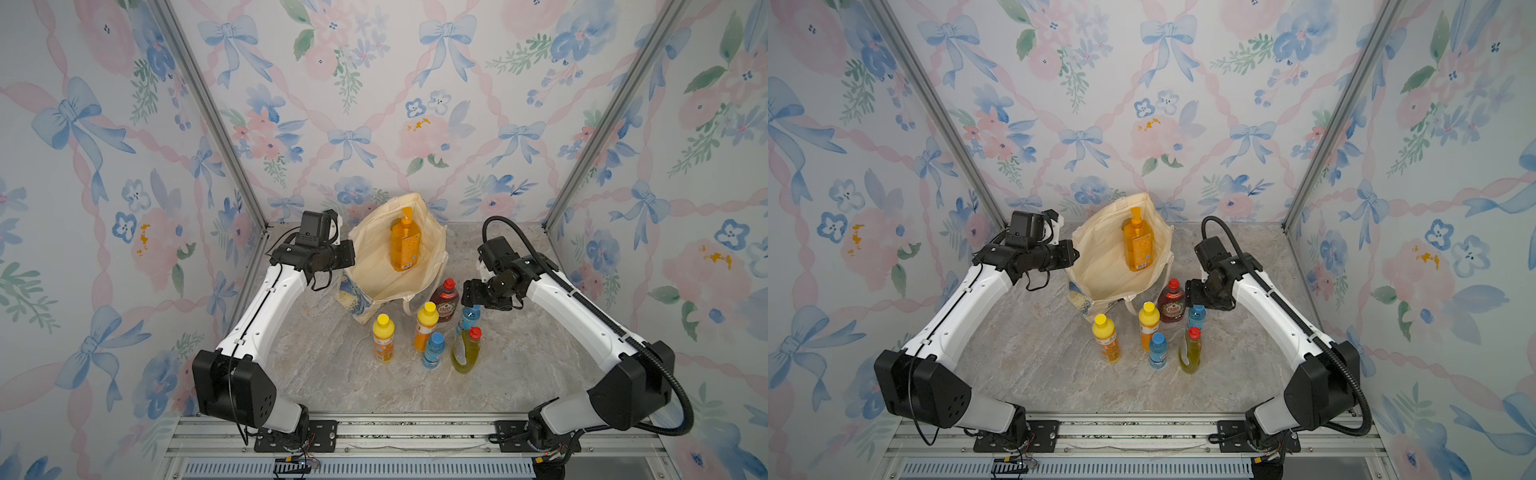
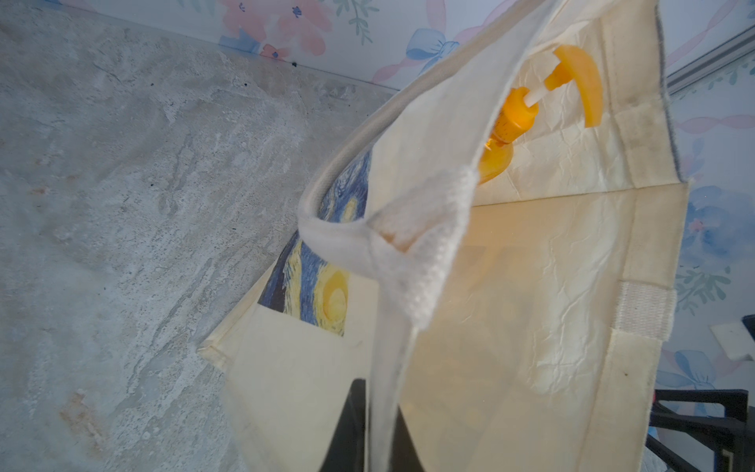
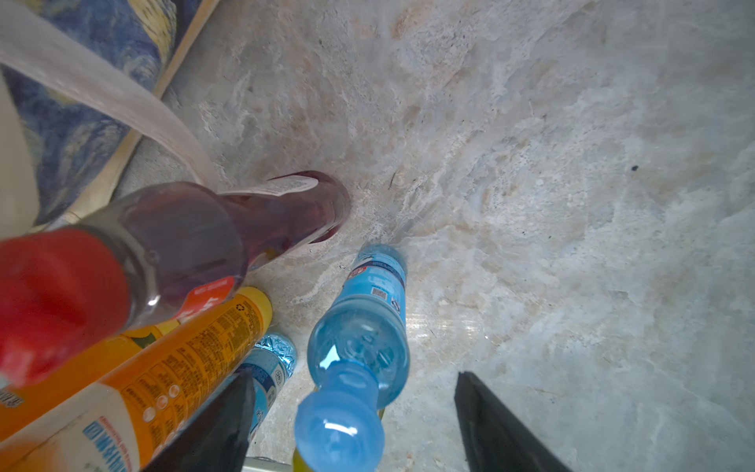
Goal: Pack dish soap into the shopping bag
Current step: Pick up the bottle of dish soap at the center of the board.
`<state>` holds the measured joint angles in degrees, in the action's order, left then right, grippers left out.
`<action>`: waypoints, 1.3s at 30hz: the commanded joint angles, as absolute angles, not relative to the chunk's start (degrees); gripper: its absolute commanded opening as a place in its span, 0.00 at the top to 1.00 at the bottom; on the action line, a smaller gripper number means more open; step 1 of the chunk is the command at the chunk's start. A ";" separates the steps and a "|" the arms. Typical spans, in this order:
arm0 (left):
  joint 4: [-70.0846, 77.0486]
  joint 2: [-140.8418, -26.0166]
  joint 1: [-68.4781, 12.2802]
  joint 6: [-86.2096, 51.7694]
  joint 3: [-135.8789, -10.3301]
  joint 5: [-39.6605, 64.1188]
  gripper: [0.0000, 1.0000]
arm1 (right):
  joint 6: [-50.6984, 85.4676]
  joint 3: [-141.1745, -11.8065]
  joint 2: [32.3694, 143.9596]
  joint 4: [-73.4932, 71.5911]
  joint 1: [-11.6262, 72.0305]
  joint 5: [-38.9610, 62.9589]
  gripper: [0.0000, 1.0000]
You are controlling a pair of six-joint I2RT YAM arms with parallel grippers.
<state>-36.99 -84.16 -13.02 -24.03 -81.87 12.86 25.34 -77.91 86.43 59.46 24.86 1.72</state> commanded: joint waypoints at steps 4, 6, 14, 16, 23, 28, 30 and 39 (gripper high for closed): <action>-36.67 -84.68 -13.11 -23.29 -82.87 13.27 1.00 | 25.75 -76.77 88.66 61.46 26.38 1.14 0.22; -36.74 -84.77 -13.19 -23.29 -82.80 13.27 1.00 | 26.01 -75.70 88.75 60.32 26.37 1.45 0.23; -36.74 -84.90 -13.13 -23.37 -83.05 13.18 1.00 | 25.97 -72.87 89.82 58.79 26.39 0.90 0.27; -36.74 -85.04 -13.13 -23.47 -83.10 13.35 1.00 | 25.95 -72.30 89.88 58.16 26.39 0.54 0.29; -36.74 -85.18 -13.14 -23.65 -83.10 13.65 1.00 | 26.37 -72.42 90.31 55.47 26.46 0.18 0.32; -36.73 -85.28 -13.17 -23.99 -83.00 13.84 1.00 | 26.15 -72.71 91.03 55.22 26.57 -0.19 0.32; -36.74 -85.41 -13.17 -23.84 -83.14 13.80 1.00 | 26.02 -72.56 91.53 55.24 26.58 -0.34 0.33; -36.69 -85.49 -13.14 -23.82 -83.47 13.80 1.00 | 26.03 -72.27 91.42 55.19 26.94 -0.96 0.44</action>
<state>-36.97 -84.60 -13.02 -24.05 -81.97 12.88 25.71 -72.62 91.26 54.61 26.26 0.19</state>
